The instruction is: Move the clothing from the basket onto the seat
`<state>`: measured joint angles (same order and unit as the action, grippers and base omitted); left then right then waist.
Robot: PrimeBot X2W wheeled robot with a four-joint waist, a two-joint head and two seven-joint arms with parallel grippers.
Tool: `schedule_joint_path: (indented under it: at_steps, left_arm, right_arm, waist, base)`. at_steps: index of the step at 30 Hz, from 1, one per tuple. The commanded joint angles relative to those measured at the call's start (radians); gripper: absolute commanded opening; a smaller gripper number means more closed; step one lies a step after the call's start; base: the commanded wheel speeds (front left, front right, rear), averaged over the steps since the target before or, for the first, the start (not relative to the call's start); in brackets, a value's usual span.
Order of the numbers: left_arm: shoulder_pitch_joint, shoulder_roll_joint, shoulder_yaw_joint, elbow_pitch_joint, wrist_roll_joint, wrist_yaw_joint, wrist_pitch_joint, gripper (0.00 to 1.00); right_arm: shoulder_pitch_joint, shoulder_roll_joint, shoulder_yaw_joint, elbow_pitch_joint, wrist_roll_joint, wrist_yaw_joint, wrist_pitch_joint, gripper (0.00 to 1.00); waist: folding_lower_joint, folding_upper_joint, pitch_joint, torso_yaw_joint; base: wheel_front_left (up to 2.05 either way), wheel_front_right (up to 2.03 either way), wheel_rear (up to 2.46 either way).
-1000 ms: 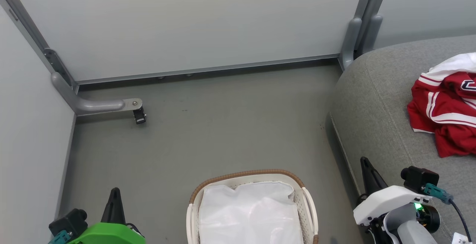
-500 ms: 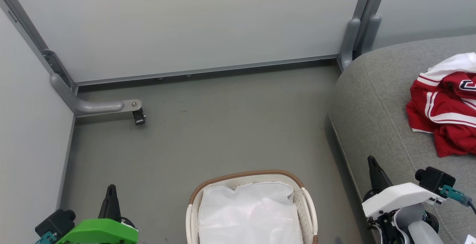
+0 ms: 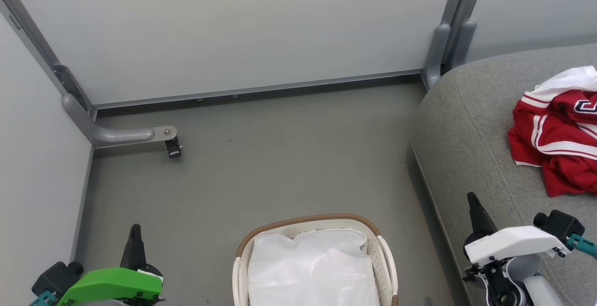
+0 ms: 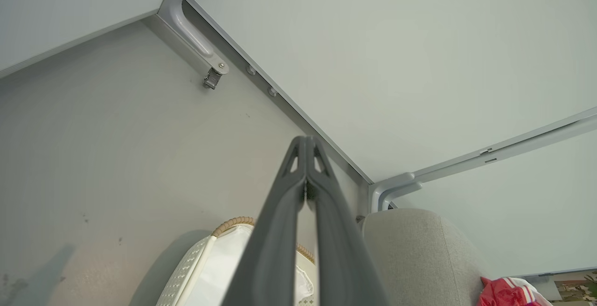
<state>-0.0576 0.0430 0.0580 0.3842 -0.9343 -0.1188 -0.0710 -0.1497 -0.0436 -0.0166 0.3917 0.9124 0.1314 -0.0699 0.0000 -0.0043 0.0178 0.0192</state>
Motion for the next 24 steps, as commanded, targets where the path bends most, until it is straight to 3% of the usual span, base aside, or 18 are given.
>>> schedule_joint_path:
  at_steps: [1, 24]
  left_arm:
    - [-0.031, 0.006, 0.005, -0.019, -0.029, -0.004, 0.008, 0.00]
    - [-0.045, 0.008, 0.026, -0.064, -0.277, -0.007, 0.077, 0.00]
  right_arm:
    - [0.001, -0.005, -0.007, -0.019, 0.031, -0.001, 0.007, 0.00]
    - [0.014, -0.007, -0.043, -0.068, 0.287, -0.001, 0.076, 0.00]
  waist:
    - [0.0000, 0.0016, 0.000, 0.000]
    - [0.0000, 0.0024, -0.005, -0.006]
  base:
    - [0.00, 0.00, 0.00]
    - [0.00, 0.00, 0.00]
